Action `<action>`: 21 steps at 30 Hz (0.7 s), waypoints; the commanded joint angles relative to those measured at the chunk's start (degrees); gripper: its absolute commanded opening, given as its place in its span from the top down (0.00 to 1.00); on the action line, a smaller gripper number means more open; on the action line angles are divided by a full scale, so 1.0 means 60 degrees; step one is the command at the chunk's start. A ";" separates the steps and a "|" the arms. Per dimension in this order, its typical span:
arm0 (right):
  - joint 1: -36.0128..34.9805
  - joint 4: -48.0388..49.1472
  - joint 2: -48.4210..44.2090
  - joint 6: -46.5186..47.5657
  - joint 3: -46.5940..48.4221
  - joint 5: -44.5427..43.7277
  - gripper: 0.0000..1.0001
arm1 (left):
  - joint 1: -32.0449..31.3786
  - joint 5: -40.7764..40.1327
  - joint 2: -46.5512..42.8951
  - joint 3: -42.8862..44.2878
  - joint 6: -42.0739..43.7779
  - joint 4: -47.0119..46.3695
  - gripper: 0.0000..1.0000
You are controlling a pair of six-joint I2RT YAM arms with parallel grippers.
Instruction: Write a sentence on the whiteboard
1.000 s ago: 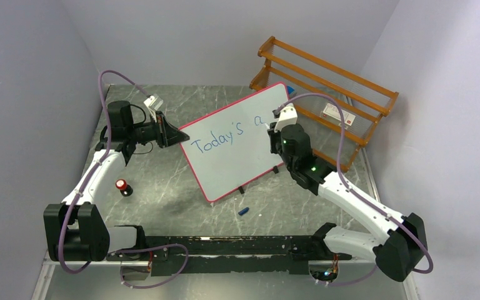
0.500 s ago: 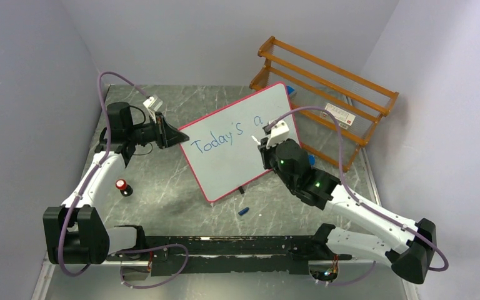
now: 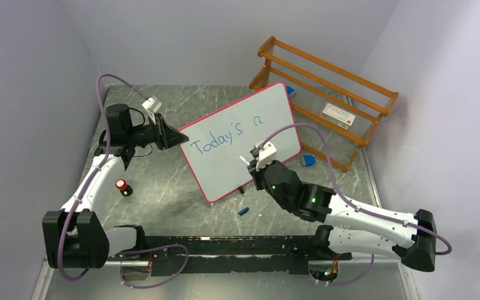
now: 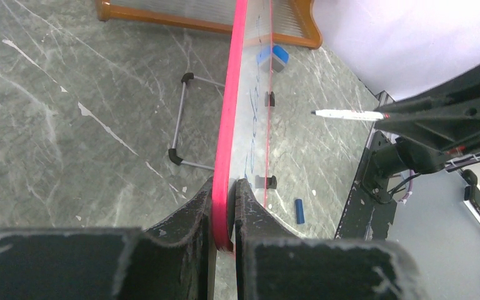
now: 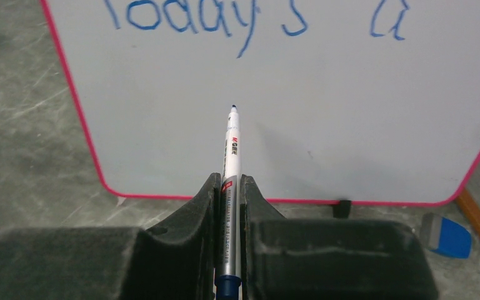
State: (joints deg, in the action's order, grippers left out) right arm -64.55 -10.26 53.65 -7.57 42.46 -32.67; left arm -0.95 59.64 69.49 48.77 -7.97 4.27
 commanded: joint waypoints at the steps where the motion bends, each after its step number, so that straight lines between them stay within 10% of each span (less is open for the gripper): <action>1: -0.0751 0.0223 0.0012 -0.0322 -0.0125 -0.0722 1.00 | 0.0027 -0.0867 0.0008 -0.0292 0.0539 0.0182 0.95; 21: -0.2220 0.2055 0.2479 0.0065 0.0349 -0.2704 1.00 | 0.0027 -0.0922 -0.0069 -0.0263 0.0534 0.0295 0.95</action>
State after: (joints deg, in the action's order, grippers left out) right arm -77.58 -1.87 66.61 -8.25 42.26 -45.01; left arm -0.95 58.92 68.93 48.31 -8.62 3.97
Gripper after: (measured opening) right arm 0.127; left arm 0.151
